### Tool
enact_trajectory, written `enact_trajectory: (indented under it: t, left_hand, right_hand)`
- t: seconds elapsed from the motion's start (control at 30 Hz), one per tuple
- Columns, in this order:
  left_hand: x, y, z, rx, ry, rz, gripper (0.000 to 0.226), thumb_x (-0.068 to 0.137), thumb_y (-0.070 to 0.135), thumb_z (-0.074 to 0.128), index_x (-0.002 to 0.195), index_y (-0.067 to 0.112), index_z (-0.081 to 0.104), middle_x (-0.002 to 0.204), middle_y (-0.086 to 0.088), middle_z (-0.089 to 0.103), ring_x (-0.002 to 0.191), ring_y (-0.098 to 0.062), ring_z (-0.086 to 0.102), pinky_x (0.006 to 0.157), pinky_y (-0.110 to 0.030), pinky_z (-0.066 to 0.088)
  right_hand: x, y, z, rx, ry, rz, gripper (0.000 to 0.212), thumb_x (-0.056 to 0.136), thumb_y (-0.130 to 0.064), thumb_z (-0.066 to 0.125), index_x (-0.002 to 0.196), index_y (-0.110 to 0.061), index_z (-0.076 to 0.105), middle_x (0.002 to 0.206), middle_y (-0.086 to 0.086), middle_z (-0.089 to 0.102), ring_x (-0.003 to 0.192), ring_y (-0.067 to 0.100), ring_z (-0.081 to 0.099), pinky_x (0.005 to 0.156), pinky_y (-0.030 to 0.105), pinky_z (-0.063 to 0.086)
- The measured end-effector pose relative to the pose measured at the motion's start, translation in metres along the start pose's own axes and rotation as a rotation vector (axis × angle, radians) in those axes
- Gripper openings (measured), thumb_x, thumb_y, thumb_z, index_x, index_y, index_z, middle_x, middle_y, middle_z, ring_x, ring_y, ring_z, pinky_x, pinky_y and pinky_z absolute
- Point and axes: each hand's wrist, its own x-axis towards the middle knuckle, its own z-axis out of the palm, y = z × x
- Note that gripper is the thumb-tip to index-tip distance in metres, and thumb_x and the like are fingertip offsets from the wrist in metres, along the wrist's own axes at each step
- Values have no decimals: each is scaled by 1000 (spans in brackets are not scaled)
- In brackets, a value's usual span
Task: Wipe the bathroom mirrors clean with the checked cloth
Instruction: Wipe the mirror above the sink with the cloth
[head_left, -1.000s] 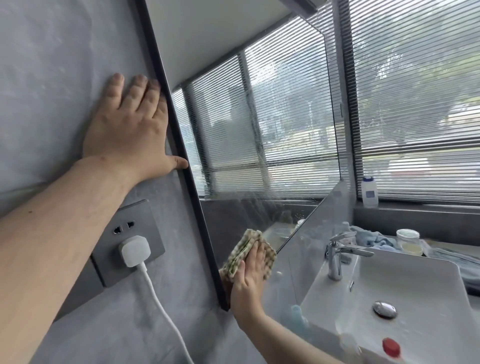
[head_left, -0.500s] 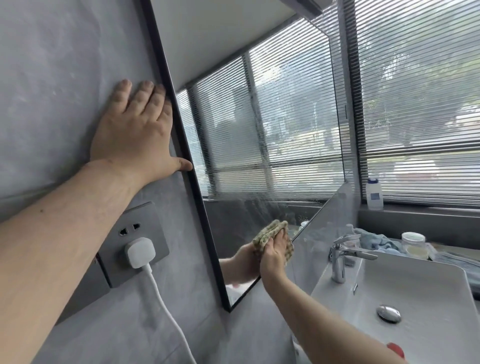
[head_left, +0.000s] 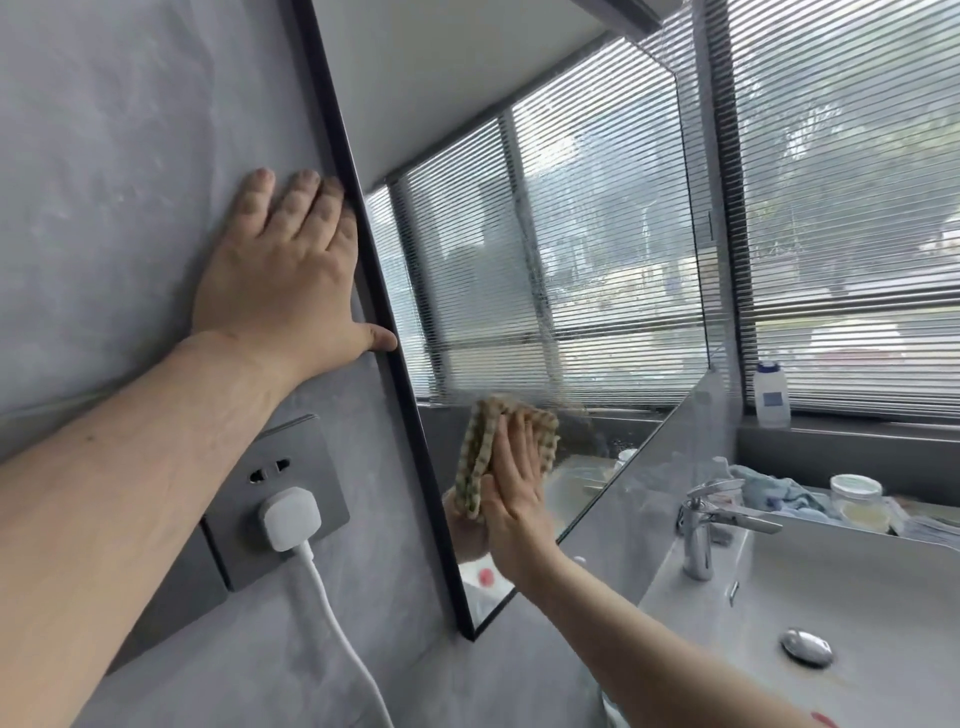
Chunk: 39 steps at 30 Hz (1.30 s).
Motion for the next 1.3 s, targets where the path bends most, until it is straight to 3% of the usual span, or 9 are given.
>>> enact_trajectory:
  t: [0.07,0.23,0.47,0.57,0.73,0.97,1.13,1.23,1.3]
  left_hand:
    - [0,0,0,3,-3,0,127,65,95,30,154,4,23,163,-13,22,152,-28,14,123,-50,4]
    - [-1,0,-1,14,-2,-2,126,66,94,28,155,5,20,164,-12,18,153,-27,11,123,-49,2]
    - [-1,-1,-2,0,6,2,126,67,93,30,155,4,20,163,-14,20,152,-29,13,122,-50,2]
    - [-1,0,-2,-18,11,5,123,68,89,33,154,2,23,163,-15,22,152,-30,15,123,-50,3]
    - [-1,-2,-2,-33,13,14,117,71,85,34,153,1,26,162,-16,25,151,-31,17,123,-51,6]
    - [-1,0,-3,-14,-2,13,126,66,92,37,153,2,25,162,-15,24,152,-30,16,123,-52,5]
    - [-2,0,-5,-15,-23,7,126,67,93,36,154,3,22,163,-14,20,152,-29,13,123,-52,4]
    - [-3,1,-6,-14,-32,4,125,68,93,34,155,4,20,164,-13,18,153,-29,11,123,-51,3]
    - [-3,1,-7,-14,-39,5,124,69,92,34,155,4,19,164,-13,17,153,-29,10,123,-51,2]
  right_hand:
    - [-29,0,6,-50,-24,-160,61,101,-44,23,154,-41,-7,165,-3,-6,153,13,-10,124,36,-5]
    - [-55,22,9,-184,-27,-395,56,107,-34,23,159,-19,10,163,19,14,151,37,13,118,57,20]
    - [17,-25,-12,-222,-20,-625,57,106,-35,23,158,-16,11,161,19,18,152,34,12,123,49,12]
    - [62,-55,-23,-238,5,-623,57,106,-39,19,154,-9,14,162,18,17,152,31,12,124,49,12]
    - [74,-66,-21,-221,14,-558,59,105,-43,15,154,-10,12,163,18,15,153,31,9,124,50,11]
    - [-29,-12,15,-233,35,-462,61,106,-40,20,159,-14,4,166,15,6,152,35,9,124,46,6]
    - [-124,28,42,-271,31,-240,64,105,-36,25,158,-5,7,165,16,8,150,37,17,121,47,16]
    - [-142,40,44,-297,29,-158,64,104,-38,25,158,-7,10,165,14,9,146,37,25,122,40,17]
    - [-133,35,44,-315,33,-133,64,104,-37,26,158,-8,8,166,14,7,148,36,20,120,42,18]
